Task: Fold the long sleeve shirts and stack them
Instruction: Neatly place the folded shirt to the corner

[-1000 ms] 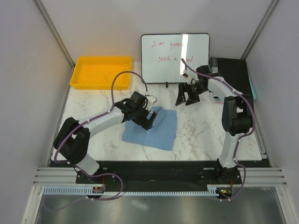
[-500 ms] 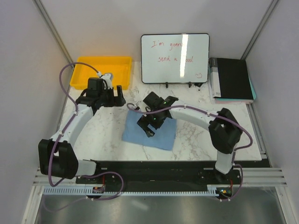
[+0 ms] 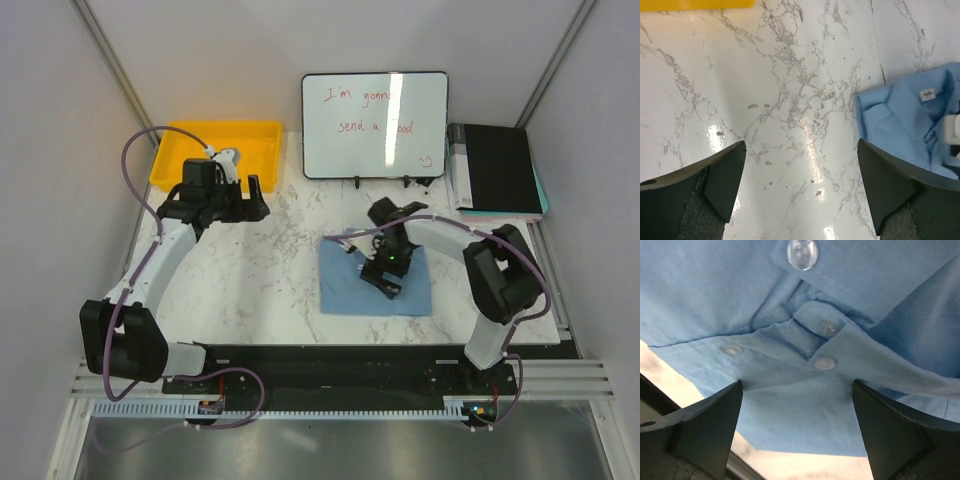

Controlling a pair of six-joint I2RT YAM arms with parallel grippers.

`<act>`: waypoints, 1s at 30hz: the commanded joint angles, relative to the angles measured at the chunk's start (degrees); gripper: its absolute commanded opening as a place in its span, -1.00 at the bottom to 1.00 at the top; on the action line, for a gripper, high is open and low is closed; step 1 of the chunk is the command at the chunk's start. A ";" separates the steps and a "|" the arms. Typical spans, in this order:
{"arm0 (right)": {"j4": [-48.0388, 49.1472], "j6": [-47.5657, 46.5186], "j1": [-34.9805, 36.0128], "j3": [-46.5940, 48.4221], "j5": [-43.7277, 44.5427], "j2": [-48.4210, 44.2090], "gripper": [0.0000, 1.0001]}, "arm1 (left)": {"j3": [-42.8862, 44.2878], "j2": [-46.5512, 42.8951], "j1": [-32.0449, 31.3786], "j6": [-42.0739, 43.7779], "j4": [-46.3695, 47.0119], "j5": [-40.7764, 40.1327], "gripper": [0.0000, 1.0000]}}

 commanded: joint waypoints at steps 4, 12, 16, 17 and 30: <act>-15.15 -27.08 -23.58 -13.61 8.76 -9.03 0.96 | 3.42 2.92 0.30 1.57 2.91 3.36 0.99; -13.75 -48.69 -49.34 -12.23 18.97 -3.96 0.96 | 4.21 3.98 0.30 1.74 3.45 4.85 0.99; -12.77 -52.67 -54.27 -6.43 21.87 0.79 0.95 | 3.95 3.98 0.38 1.57 3.54 5.29 0.99; -12.86 -53.46 -55.23 -5.29 22.31 1.59 0.94 | 3.86 3.98 0.30 1.57 3.54 5.29 0.99; -15.32 -53.22 -56.74 2.10 21.62 5.28 0.95 | 2.81 3.01 0.30 2.44 3.54 5.29 0.99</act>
